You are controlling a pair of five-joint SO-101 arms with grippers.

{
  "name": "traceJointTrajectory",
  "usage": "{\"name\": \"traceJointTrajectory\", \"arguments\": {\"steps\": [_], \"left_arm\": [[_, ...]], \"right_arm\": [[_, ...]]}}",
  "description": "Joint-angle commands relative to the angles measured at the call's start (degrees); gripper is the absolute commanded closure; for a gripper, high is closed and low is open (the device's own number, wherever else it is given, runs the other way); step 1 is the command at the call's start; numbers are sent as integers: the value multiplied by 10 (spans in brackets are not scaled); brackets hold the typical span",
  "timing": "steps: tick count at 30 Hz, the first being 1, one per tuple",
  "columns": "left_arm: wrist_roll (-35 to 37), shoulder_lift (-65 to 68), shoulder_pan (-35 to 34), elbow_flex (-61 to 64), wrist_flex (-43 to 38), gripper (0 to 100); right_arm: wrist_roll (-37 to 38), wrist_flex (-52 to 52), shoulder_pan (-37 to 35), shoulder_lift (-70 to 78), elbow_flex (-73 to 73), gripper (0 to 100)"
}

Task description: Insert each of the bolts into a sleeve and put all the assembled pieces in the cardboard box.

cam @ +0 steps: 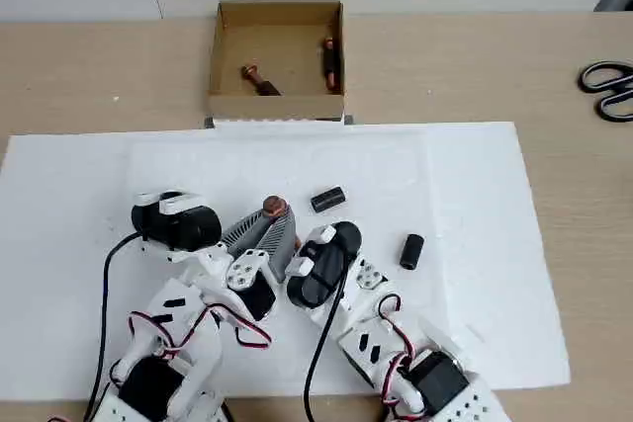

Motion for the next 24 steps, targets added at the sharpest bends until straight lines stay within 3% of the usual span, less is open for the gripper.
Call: {"name": "traceJointTrajectory", "arguments": {"steps": [1, 15, 24], "left_arm": [[-5, -5, -11, -5, -4, 994], [-2, -5, -7, 15, -3, 994], [-2, -5, 44, 9, 33, 994]], "right_arm": [[4, -17, 2, -7, -38, 996], [4, -17, 0, -7, -64, 996], [6, -17, 0, -7, -67, 996]]}}
